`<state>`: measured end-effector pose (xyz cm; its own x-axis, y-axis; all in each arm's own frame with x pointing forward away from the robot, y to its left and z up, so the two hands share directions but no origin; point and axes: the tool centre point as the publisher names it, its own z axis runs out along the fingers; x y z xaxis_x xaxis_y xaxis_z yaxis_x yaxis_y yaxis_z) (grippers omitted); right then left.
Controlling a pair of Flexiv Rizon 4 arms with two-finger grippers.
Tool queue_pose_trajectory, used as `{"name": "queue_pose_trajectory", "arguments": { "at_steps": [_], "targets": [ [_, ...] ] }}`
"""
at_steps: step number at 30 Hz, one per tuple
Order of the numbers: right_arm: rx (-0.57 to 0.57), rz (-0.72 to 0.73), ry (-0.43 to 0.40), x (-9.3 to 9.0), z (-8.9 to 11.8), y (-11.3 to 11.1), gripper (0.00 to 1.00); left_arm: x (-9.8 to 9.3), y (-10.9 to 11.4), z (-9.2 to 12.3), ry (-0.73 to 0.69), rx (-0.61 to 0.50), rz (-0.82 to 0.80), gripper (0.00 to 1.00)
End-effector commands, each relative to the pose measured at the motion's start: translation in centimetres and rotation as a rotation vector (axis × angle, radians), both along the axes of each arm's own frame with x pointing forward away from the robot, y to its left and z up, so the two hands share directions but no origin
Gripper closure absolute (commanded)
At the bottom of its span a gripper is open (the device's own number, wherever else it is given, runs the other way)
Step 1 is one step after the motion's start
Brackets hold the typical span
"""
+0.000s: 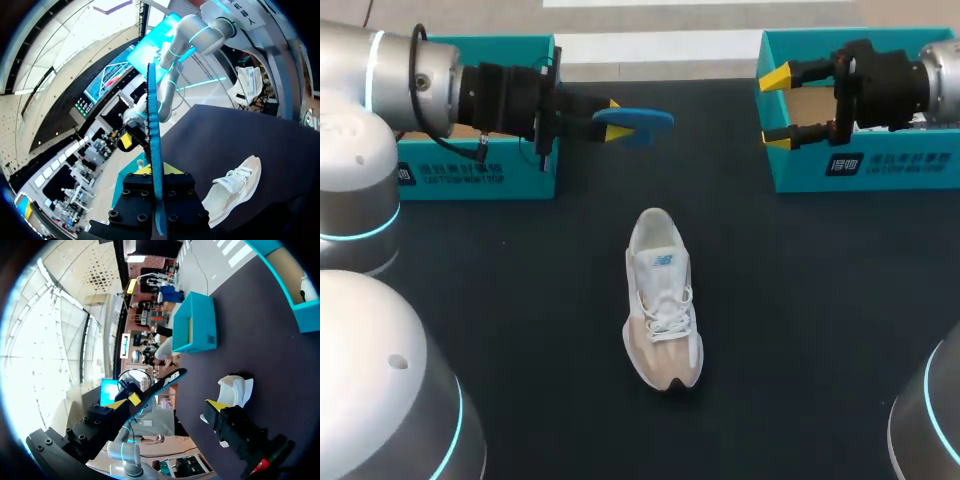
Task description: Take the shoe out of the shoebox, open the shoe tongue, remove and reinsert the insole, then place the shoe into the shoebox
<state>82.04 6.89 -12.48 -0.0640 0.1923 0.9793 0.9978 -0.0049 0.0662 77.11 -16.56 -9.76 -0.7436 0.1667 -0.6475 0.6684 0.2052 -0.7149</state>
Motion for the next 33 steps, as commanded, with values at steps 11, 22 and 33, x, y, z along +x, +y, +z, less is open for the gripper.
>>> {"name": "queue_pose_trajectory", "arguments": {
  "at_steps": [11,22,33],
  "targets": [
    [-0.001,-0.002,0.000,0.0,0.0,0.1,0.00,0.9,-0.1,-1.1,1.646,-0.281,0.220,1.00],
    [-0.001,-0.002,0.000,0.0,0.0,0.1,0.00,0.2,-0.3,-1.3,2.050,-0.233,0.312,1.00],
    [-0.001,-0.002,0.000,0.0,0.0,0.1,0.00,0.0,-0.5,-1.4,2.431,-0.049,0.515,1.00]
  ]
}}
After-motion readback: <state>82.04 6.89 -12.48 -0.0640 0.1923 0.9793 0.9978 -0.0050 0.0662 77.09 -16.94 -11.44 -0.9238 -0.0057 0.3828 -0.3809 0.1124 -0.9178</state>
